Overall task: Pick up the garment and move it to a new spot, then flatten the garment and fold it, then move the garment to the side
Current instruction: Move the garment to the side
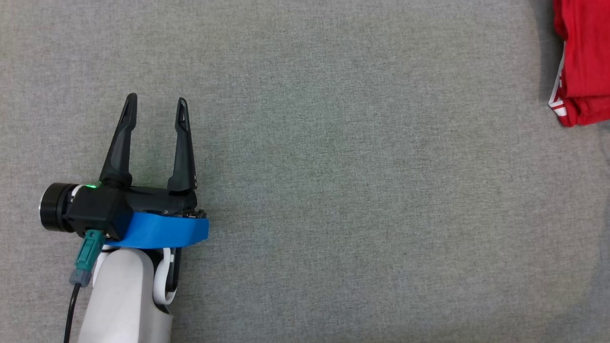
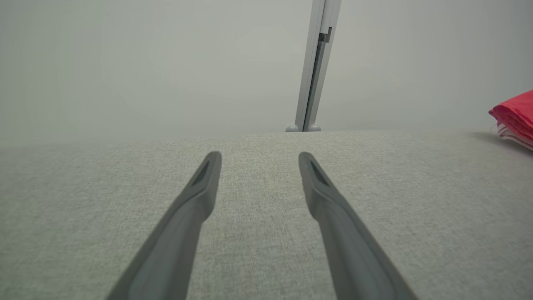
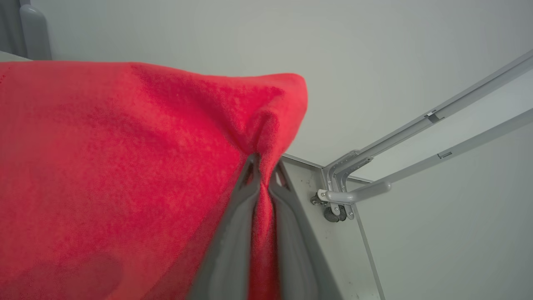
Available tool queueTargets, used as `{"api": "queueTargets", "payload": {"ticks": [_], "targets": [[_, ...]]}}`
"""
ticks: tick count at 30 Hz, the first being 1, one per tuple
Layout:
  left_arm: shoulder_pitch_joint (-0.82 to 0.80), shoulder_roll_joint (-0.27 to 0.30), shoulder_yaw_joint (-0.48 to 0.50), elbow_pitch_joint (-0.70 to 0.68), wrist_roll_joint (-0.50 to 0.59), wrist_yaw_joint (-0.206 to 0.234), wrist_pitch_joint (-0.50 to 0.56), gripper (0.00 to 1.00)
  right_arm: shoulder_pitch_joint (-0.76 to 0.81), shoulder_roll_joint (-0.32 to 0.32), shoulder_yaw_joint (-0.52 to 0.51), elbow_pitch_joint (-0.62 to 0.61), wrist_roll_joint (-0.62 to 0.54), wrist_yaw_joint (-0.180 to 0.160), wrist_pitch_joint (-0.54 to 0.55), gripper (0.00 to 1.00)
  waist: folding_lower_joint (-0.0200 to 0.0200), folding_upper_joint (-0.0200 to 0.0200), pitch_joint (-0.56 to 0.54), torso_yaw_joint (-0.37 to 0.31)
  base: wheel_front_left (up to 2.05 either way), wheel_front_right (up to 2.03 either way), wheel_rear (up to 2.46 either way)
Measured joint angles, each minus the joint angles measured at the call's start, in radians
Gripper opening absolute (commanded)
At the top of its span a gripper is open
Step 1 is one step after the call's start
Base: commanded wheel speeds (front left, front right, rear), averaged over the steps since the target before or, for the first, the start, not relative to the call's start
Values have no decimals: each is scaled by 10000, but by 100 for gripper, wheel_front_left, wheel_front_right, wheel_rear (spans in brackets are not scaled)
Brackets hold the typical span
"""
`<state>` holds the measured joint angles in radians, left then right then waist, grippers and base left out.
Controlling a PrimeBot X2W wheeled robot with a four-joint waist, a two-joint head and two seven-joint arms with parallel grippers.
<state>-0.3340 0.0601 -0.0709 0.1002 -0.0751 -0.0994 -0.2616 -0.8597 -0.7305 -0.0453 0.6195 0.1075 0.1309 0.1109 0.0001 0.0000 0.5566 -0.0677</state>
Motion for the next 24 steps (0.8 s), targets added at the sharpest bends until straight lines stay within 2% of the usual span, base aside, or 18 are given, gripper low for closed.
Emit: {"api": "queueTargets", "payload": {"ticks": [1,2,14,19,24], "targets": [[-5,-2,2,8,-2,0,-2,100,-27,119,-84,33,-63,2,10,79,-1,0,13,13,0,0,0],[-8,-4,6,21,-6,0,0,100,-54,207,-159,52,-201,0,13,100,0,0,21,25,0,0,0],[119,-19,215,232,-117,36,0,100,49,880,-830,4,-1022,0,-228,100,-1,0,-667,194,0,0,0],[493,-27,337,272,-159,109,0,100,337,1394,-715,-372,-982,0,-853,100,-1,0,-1244,249,0,0,0],[1005,-29,593,332,-222,157,0,100,811,2236,-242,-897,-698,0,-1565,100,-2,0,-1937,288,0,0,0]]}}
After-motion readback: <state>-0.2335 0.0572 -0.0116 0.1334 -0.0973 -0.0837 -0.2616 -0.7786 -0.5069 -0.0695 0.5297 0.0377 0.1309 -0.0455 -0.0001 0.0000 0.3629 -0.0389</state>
